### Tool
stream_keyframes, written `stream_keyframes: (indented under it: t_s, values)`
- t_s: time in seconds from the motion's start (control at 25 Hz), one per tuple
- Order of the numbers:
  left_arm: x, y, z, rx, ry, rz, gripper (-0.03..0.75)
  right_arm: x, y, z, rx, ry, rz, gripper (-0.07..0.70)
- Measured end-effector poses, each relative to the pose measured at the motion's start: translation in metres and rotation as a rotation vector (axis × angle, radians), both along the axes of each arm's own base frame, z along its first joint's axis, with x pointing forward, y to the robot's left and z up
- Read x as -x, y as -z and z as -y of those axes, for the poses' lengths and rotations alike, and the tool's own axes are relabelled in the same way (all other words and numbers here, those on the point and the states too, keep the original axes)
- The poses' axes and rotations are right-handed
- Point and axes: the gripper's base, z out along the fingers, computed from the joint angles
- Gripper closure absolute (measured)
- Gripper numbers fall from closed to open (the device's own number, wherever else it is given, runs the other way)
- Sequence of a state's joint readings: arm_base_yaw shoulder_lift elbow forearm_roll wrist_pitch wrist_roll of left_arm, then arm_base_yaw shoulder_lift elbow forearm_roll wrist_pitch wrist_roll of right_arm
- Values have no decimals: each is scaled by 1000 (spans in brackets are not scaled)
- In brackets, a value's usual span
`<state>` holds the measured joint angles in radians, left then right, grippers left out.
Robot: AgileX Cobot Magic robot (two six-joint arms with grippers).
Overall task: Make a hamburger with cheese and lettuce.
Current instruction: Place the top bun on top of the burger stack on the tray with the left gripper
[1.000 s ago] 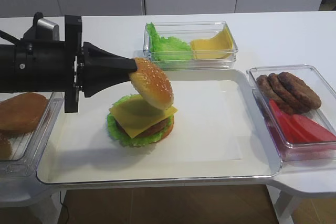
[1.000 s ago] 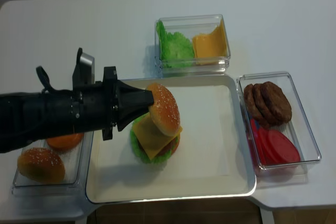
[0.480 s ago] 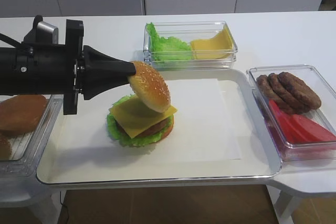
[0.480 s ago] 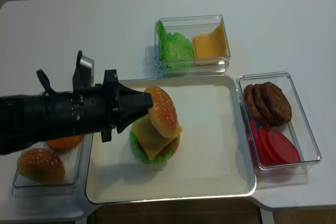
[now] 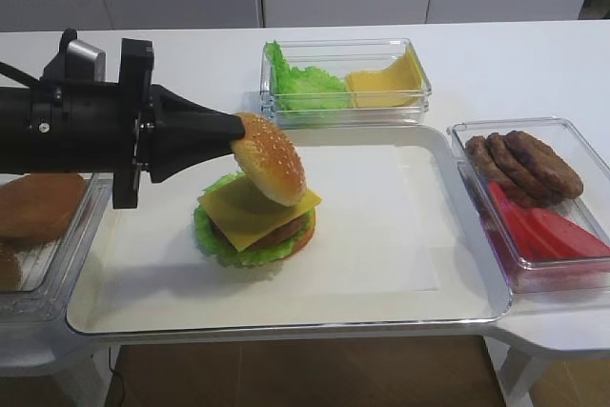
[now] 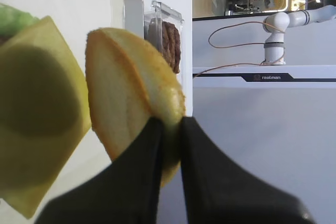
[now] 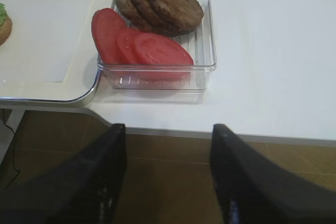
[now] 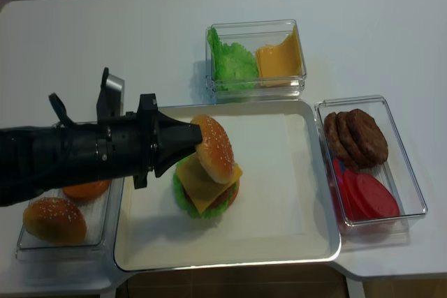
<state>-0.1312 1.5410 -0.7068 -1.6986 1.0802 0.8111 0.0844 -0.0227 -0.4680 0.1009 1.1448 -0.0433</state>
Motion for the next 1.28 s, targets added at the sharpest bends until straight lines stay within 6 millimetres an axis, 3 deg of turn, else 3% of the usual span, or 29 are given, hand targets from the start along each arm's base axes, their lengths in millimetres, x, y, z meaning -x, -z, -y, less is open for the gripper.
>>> stream_keyframes:
  t_s: [0.44, 1.28]
  values:
    - [-6, 16, 2, 19, 13, -58, 652, 0, 0, 0, 0, 0, 0, 226]
    - [-5, 16, 2, 11, 27, -51, 625, 0, 0, 0, 0, 0, 0, 225]
